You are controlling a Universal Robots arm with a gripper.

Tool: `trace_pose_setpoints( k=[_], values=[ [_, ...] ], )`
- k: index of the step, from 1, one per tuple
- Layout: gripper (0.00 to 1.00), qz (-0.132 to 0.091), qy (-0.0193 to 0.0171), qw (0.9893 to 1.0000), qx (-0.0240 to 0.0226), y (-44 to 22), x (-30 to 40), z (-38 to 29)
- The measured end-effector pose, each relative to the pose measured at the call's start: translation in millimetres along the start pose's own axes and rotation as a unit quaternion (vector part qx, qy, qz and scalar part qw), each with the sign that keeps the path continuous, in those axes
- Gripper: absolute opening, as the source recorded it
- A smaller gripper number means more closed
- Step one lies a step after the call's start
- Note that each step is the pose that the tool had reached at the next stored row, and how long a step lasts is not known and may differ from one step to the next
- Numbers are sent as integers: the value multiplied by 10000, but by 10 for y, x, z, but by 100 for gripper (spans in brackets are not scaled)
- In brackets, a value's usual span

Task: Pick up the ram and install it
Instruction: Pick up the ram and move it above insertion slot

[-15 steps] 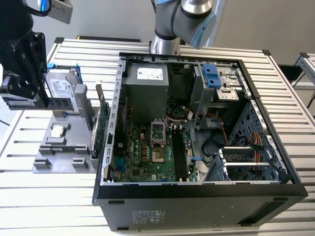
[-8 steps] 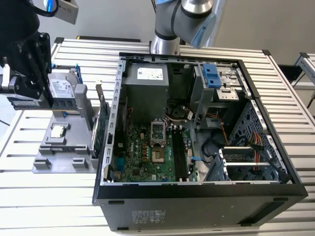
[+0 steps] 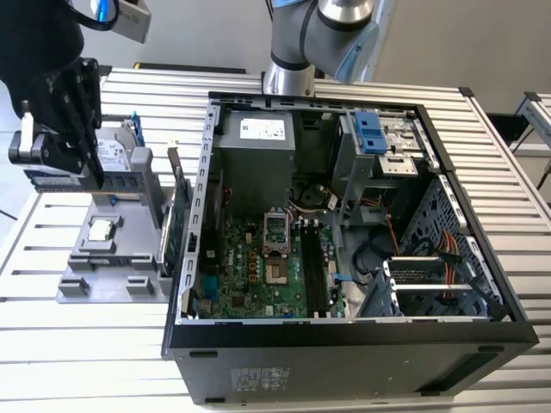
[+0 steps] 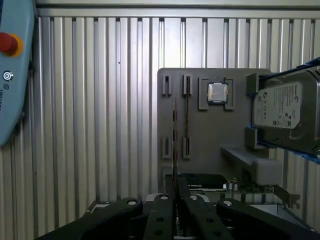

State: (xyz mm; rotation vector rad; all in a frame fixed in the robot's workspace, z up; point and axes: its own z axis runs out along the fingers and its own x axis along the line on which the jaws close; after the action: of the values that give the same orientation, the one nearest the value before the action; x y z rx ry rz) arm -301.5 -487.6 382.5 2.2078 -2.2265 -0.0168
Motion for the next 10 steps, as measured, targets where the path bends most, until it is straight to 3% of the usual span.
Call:
trace_pose_setpoints(
  k=[10],
  values=[
    [0,0,0,10000,0,-132,-1,-2]
  ],
)
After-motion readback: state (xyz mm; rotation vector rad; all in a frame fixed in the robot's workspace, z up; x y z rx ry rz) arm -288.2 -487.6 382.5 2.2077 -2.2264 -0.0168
